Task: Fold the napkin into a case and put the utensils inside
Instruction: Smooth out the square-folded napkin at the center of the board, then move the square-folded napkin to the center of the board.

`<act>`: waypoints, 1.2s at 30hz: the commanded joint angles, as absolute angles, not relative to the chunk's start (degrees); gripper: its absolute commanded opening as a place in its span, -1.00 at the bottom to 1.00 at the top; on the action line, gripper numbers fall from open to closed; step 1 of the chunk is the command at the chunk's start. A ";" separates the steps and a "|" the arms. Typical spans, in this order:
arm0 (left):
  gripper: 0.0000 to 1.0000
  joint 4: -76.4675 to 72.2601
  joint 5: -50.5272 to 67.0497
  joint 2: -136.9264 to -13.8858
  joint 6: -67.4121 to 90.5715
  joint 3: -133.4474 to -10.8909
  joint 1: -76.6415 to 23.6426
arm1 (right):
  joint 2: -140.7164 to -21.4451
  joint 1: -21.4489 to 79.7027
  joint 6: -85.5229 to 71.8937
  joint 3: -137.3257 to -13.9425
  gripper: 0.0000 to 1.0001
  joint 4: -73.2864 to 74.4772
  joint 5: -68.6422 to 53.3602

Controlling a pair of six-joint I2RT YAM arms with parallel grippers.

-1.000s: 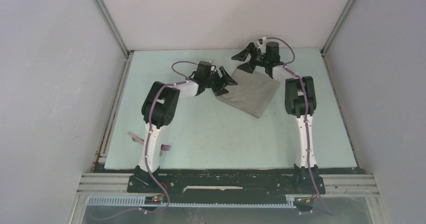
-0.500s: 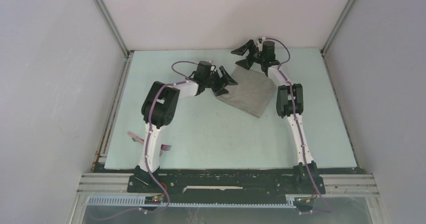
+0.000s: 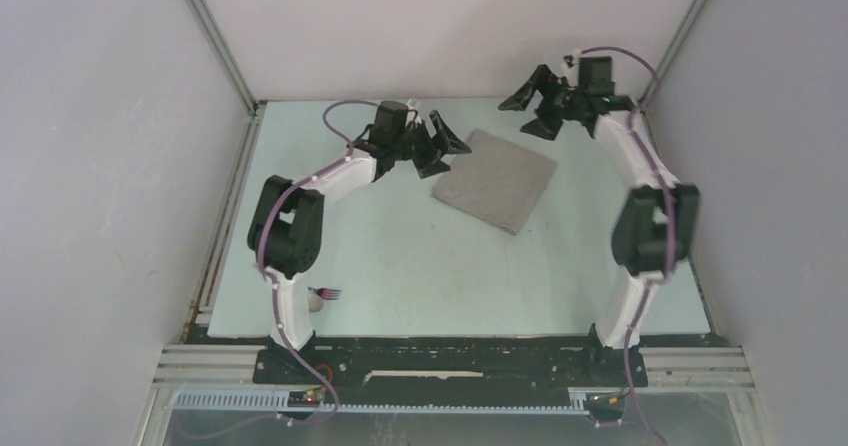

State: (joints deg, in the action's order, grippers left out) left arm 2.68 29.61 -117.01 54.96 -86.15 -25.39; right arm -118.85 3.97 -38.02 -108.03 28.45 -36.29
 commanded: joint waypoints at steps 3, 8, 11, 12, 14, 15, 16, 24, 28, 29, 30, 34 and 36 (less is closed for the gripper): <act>0.82 2.98 34.21 -99.11 52.15 -77.07 -24.76 | -93.81 1.53 -38.24 -65.13 0.92 20.32 -36.56; 0.82 8.56 36.44 -85.83 45.18 -67.46 -24.76 | -89.09 -1.02 -37.47 -51.66 0.78 18.08 -39.51; 0.83 15.76 34.93 -78.63 39.19 -64.39 -24.70 | -90.35 -1.26 -37.02 -47.46 0.69 16.27 -40.34; 0.83 17.90 34.16 -76.61 37.74 -63.79 -24.70 | -90.77 -1.87 -37.89 -45.87 0.64 14.69 -40.42; 0.84 20.86 33.20 -73.36 36.08 -63.03 -24.61 | -91.49 -3.64 -40.39 -42.61 0.55 9.58 -41.78; 0.84 21.42 33.20 -71.87 35.93 -62.27 -24.63 | -91.99 -4.30 -41.14 -41.64 0.51 7.50 -41.97; 0.84 21.52 33.41 -70.39 36.20 -61.50 -24.61 | -92.92 -4.67 -41.44 -41.39 0.47 6.26 -41.90; 0.84 22.28 33.94 -62.93 37.64 -58.48 -24.61 | -100.21 -3.85 -46.01 -41.31 0.11 -2.27 -42.64; 0.84 22.88 33.88 -61.72 37.44 -58.28 -24.62 | -100.92 -2.93 -47.66 -41.26 0.00 -4.19 -41.85; 0.84 22.91 33.83 -61.62 37.44 -58.31 -24.61 | -101.25 -2.86 -48.17 -41.30 -0.03 -4.67 -41.68; 0.84 22.94 33.78 -61.61 37.44 -58.32 -24.61 | -101.48 -2.86 -48.69 -41.31 -0.08 -5.22 -41.63; 0.84 22.94 34.12 -61.72 37.44 -58.45 -24.62 | -101.84 -2.02 -49.38 -41.26 -0.22 -5.86 -41.50; 0.84 22.97 34.18 -61.60 37.44 -58.49 -24.61 | -101.79 -1.58 -49.33 -41.31 -0.29 -5.66 -41.18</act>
